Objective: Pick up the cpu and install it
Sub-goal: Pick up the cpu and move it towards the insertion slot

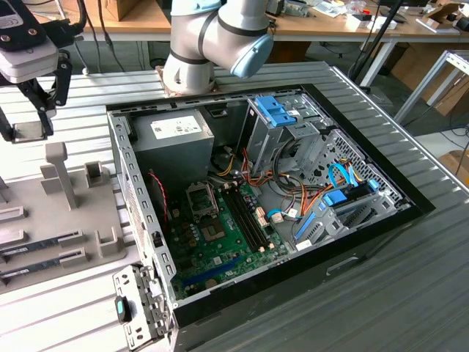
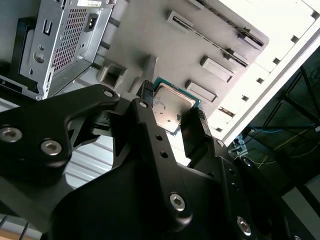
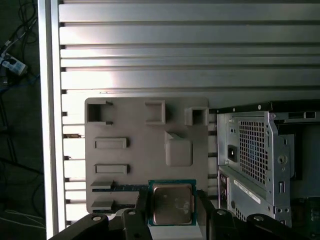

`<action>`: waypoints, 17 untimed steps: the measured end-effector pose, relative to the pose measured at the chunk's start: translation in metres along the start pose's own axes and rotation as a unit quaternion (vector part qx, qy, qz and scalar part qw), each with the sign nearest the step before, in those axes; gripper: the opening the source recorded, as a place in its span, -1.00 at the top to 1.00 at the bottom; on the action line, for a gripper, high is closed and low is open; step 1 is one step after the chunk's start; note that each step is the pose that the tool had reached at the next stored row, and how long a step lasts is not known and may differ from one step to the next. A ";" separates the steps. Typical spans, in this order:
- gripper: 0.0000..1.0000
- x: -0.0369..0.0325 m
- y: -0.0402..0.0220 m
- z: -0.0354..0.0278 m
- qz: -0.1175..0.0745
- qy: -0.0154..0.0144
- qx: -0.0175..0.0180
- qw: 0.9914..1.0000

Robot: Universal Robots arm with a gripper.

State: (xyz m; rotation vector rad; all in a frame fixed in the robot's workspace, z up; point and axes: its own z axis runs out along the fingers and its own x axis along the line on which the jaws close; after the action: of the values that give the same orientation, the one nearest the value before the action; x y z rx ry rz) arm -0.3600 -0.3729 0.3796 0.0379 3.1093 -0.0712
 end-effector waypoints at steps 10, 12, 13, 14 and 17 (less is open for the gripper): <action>0.05 -0.0347 0.0009 0.0011 0.000 0.000 0.000 1.000; 0.05 -0.0388 0.0010 0.0012 0.000 0.000 0.000 1.000; 0.05 -0.0400 0.0010 0.0012 0.000 0.000 0.000 1.000; 0.05 -0.0428 0.0011 0.0013 0.000 0.000 0.000 1.000; 0.05 -0.0481 0.0012 0.0015 0.000 0.000 0.000 1.000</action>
State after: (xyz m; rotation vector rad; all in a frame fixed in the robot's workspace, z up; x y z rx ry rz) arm -0.3119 -0.3729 0.3797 0.0379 3.1094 -0.0713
